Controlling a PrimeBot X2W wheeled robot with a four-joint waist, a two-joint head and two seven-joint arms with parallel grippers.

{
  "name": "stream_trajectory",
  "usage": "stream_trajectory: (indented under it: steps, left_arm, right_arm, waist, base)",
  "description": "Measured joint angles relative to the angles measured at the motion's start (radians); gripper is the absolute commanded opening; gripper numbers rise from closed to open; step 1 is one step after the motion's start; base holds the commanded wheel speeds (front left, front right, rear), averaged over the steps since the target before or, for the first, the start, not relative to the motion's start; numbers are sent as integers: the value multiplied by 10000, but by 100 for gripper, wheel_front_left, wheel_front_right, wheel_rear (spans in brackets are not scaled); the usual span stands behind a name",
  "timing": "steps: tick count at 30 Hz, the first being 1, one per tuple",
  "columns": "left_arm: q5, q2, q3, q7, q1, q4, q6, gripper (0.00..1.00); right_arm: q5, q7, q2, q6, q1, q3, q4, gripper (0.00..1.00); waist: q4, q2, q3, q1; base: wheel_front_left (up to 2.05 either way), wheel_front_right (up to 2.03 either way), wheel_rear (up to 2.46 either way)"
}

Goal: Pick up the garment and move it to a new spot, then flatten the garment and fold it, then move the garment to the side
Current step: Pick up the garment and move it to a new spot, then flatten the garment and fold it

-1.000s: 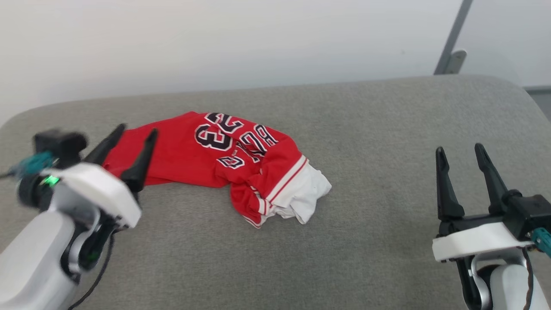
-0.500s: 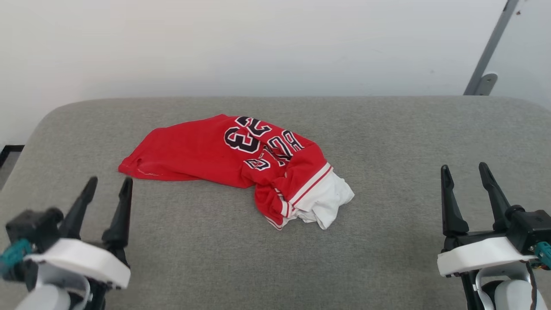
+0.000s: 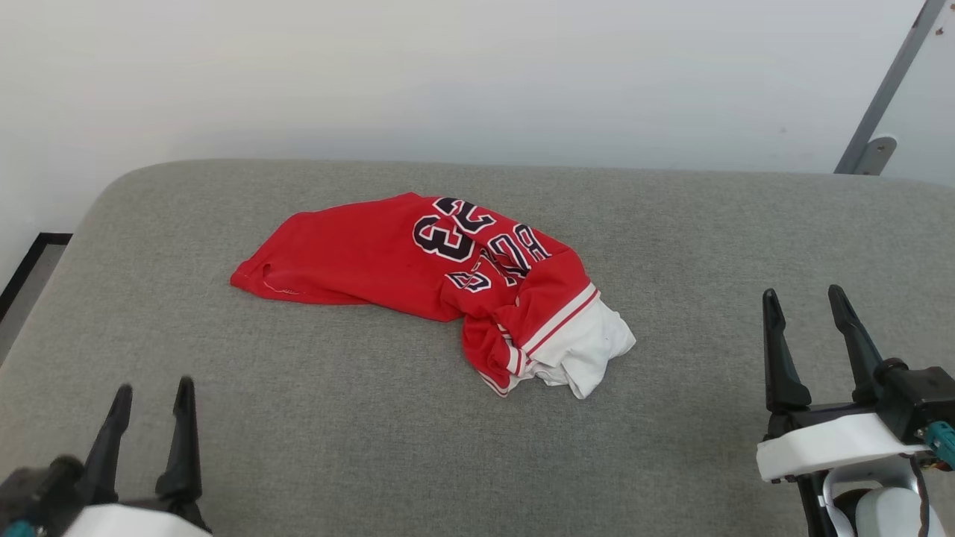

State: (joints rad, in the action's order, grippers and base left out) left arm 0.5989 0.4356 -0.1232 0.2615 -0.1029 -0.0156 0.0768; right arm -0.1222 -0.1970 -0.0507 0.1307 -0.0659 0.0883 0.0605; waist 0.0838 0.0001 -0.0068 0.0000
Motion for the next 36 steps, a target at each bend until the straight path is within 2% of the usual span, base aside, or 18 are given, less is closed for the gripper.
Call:
stream_trajectory:
  steps: [10,14,26,36]
  left_arm:
    - [-1256,-1308,1453,-2,-502,-132,-1294,100]
    - [-1674,-1735,1795,-2,-641,-244,-1641,100]
    - [-2199,-2477,2167,0,-601,-301,-2002,100]
    - [-2378,-2562,1985,0,-457,-272,-2044,100]
  right_arm:
    - [-13,-12,0,0,87,-63,48,100]
    - [-67,-13,2,0,107,-65,113,100]
    - [-119,-56,0,0,187,-71,188,100]
    - [-224,107,0,0,218,-368,313,100]
  waist:
    - [183,0,12,0]
    - [205,-1,12,0]
    - [171,0,44,1]
    - [223,0,92,0]
  base:
    - [0,0,0]
    - [0,0,0]
    - [0,0,0]
    - [0,0,0]
